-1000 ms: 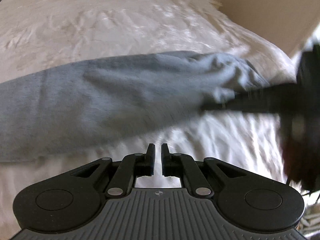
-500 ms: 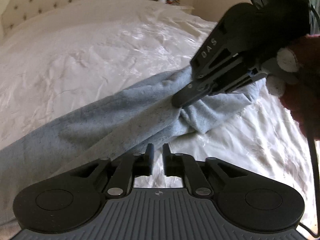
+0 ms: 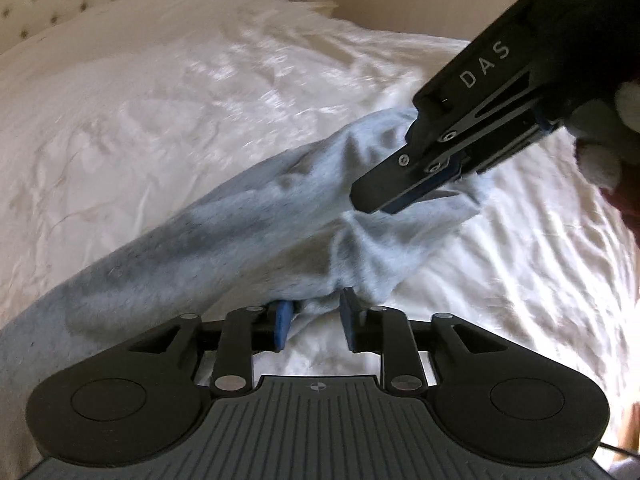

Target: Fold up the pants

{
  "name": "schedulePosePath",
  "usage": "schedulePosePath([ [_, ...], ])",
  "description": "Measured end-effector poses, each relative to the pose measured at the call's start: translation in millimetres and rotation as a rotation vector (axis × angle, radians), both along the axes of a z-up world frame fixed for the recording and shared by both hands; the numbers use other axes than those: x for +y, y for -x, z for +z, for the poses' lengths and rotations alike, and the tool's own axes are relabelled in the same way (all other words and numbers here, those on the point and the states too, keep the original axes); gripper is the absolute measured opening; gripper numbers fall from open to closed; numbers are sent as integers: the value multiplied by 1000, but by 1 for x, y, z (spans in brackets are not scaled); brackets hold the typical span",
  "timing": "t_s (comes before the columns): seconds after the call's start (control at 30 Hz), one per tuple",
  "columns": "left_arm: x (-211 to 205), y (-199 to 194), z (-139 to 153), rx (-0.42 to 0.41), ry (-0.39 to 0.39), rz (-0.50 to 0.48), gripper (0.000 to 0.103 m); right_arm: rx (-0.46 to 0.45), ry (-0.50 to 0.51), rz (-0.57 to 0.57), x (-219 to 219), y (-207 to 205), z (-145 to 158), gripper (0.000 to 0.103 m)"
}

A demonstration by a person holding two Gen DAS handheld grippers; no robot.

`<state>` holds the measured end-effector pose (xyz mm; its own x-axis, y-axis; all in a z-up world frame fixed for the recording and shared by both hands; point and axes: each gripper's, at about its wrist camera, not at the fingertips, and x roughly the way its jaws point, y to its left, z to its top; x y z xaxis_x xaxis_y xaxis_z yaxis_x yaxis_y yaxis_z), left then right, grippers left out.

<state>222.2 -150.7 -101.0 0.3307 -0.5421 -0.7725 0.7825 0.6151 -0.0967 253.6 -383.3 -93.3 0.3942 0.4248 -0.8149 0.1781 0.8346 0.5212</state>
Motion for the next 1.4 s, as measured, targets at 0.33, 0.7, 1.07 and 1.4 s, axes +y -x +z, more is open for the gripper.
schedulePosePath([
  [0.33,-26,-13,-9,-10,-10,-124,32,9,46,-65,-30,25,-5,23],
  [0.7,-70,29,-26,64,42,-225,40,-13,61,-198,-77,43,4,23],
  [1.07,-88,21,-44,91,8,-129,39,-12,70,-232,-101,61,4,23],
  [1.4,-74,55,-30,210,80,-279,53,-11,163,-229,-144,66,4,25],
])
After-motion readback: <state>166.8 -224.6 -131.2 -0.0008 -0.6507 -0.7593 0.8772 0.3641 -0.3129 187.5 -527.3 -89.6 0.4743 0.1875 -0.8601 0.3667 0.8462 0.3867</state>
